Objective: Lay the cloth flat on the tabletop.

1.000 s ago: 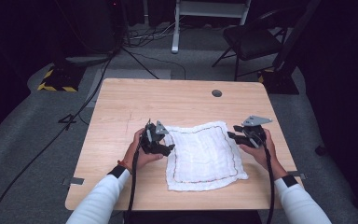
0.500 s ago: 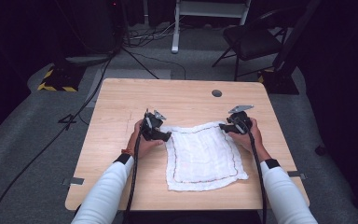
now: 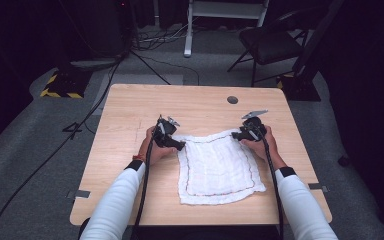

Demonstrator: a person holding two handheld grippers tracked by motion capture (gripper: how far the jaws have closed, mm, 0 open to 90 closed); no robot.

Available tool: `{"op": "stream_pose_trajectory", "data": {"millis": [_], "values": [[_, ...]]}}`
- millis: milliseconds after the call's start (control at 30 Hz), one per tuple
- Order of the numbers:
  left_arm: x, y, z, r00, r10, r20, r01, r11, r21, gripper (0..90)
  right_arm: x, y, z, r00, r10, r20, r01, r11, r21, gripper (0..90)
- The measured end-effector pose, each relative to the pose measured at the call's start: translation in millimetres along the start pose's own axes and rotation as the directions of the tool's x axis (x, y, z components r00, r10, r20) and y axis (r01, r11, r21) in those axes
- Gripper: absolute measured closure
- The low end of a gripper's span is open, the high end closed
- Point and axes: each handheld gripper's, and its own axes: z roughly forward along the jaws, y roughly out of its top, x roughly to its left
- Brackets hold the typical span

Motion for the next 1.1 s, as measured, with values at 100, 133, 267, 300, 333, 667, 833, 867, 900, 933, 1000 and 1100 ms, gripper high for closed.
{"op": "stream_pose_trajectory", "data": {"millis": [100,133,267,300,333,667,833,867,900,933,1000,1100], "values": [[-1.5,0.2,-1.1,0.9995,0.02,0.024,-0.02,0.9997,-0.015,42.1,1.9,0.8,-0.5,0.9997,-0.012,-0.021,0.012,0.9999,0.002,69.8],[-1.0,0.3,-1.8,0.999,0.029,0.035,-0.029,0.9994,-0.018,48.7,3.3,1.2,-0.8,0.9992,-0.025,-0.032,0.025,0.9997,0.004,74.7],[-0.7,-0.9,-4.1,0.9978,0.057,0.034,-0.056,0.998,-0.029,67.0,10.9,2.8,-6.4,0.9986,-0.052,0.003,0.052,0.9984,-0.02,85.1],[-0.4,-1.2,-5.6,0.9973,0.068,0.028,-0.067,0.9974,-0.027,72.0,12.7,3.5,-10.7,0.9984,-0.056,0.007,0.057,0.9974,-0.045,85.7],[-0.4,-1.2,-5.6,0.9973,0.068,0.028,-0.067,0.9974,-0.027,74.4,14.4,4.1,-16.0,0.9979,-0.064,0.009,0.064,0.9955,-0.069,86.1],[13.0,-2.8,-27.9,0.9966,0.067,0.048,-0.062,0.9943,-0.086,85.6,20.0,8.1,-61.5,0.9954,-0.091,0.03,0.095,0.9713,-0.218,87.1],[6.3,2.2,-16.1,0.9991,0.018,0.038,-0.016,0.997,-0.076,45.8,25.1,13.2,-68.1,0.9915,-0.122,0.043,0.129,0.9656,-0.226,87.1],[6.3,2.2,-16.1,0.9991,0.018,0.038,-0.016,0.997,-0.076,37.5,25.1,13.2,-68.1,0.9915,-0.122,0.043,0.129,0.9656,-0.226,87.1],[6.9,4.8,-10.9,0.9991,-0.015,0.039,0.018,0.9978,-0.064,30.2,26.0,13.1,-68.5,0.991,-0.127,0.042,0.133,0.9664,-0.22,87.1],[6.9,4.8,-10.9,0.9991,-0.015,0.039,0.018,0.9978,-0.064,27.4,26.1,12.7,-68.2,0.9912,-0.126,0.04,0.132,0.9671,-0.218,87.1],[7.5,7.9,-3.3,0.9988,-0.046,0.014,0.047,0.9978,-0.047,24.3,26.1,11.1,-67.3,0.9909,-0.128,0.042,0.134,0.9676,-0.214,87.0],[6.9,8.3,1.2,0.9991,-0.038,-0.017,0.038,0.9989,-0.028,23.1,26.0,9.2,-67.0,0.9906,-0.128,0.048,0.135,0.9684,-0.209,87.0]]}}
